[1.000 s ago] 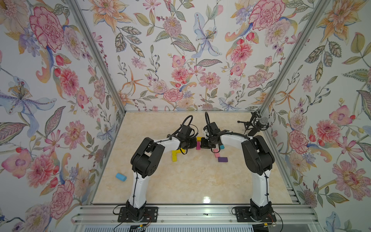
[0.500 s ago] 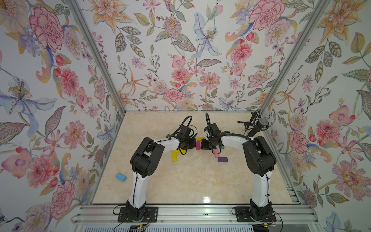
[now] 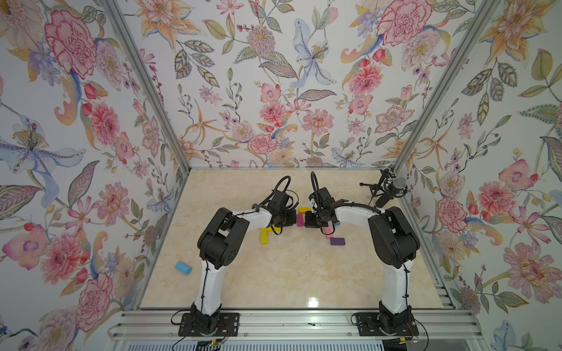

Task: Assemble the letter p with building blocks
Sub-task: Assemble the building block at the center of the board.

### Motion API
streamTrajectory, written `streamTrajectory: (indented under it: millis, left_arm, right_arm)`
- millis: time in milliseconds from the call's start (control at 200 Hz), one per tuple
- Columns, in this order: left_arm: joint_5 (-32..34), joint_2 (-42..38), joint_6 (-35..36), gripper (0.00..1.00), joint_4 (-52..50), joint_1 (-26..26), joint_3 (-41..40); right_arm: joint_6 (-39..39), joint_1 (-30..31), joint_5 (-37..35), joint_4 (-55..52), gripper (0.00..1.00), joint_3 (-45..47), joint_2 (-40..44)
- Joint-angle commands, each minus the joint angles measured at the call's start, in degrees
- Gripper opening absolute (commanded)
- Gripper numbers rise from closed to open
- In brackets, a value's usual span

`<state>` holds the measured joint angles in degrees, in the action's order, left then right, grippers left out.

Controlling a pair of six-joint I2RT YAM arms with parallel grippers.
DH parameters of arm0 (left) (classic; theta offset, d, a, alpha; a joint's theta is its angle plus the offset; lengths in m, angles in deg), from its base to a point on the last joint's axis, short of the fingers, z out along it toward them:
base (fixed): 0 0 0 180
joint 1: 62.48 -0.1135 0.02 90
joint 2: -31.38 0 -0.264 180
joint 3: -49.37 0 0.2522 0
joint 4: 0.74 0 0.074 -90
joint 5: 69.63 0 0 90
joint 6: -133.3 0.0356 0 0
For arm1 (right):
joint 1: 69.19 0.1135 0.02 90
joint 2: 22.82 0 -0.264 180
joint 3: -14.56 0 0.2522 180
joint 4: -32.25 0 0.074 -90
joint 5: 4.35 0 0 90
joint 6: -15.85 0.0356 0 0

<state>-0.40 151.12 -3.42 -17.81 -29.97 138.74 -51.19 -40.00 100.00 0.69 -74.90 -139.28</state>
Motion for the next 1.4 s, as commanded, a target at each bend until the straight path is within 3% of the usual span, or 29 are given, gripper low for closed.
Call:
streamTrajectory:
  millis: [0,661,1396]
  left_arm:
    - [-0.7,2.0,0.5,0.00,0.7,-0.1,0.3]
    - [-1.5,4.7,-0.7,0.00,0.1,0.6,4.2]
    - [-0.7,0.1,0.7,0.00,0.0,0.6,-1.8]
  right_arm:
    - [0.8,0.1,-1.5,-3.4,0.00,-1.1,-1.3]
    - [0.8,-0.1,0.1,-3.4,0.00,-4.1,-4.2]
    - [0.8,-1.1,-0.4,-3.5,0.00,-5.2,-4.9]
